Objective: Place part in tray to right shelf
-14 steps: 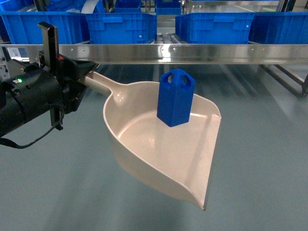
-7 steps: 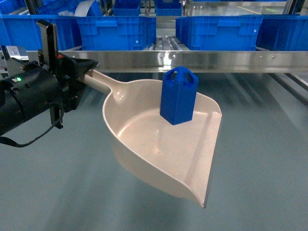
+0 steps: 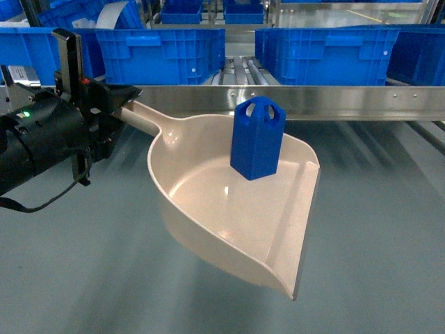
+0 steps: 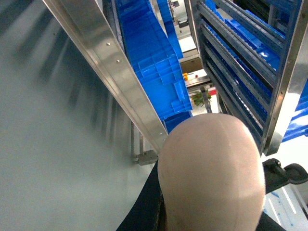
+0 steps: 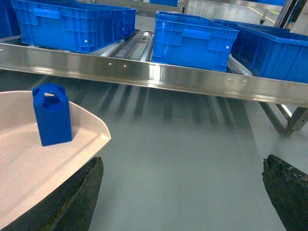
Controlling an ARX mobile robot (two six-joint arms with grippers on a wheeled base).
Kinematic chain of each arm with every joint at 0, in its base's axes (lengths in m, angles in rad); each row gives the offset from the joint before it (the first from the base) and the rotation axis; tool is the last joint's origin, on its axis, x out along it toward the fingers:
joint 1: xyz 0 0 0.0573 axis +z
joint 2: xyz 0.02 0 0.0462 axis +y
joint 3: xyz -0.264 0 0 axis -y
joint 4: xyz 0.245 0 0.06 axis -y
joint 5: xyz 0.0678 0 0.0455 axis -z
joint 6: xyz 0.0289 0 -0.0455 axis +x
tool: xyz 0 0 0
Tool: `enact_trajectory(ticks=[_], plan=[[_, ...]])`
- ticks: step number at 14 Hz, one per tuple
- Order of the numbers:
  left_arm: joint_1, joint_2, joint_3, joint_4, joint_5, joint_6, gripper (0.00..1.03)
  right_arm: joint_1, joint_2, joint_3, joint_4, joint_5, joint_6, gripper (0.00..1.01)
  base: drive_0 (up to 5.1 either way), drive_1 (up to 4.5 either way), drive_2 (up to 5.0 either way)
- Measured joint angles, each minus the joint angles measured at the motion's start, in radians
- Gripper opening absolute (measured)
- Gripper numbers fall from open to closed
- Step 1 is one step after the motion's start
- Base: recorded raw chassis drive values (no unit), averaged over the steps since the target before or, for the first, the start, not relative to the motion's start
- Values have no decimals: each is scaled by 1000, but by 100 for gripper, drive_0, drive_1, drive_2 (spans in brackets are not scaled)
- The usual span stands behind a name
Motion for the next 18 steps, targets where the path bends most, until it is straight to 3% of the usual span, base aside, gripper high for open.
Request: enact_trajectory(ticks=[18], plan=[[-1, 0, 0, -1, 2, 0, 16, 0, 1, 0, -1, 0, 0, 98, 10, 409, -389]])
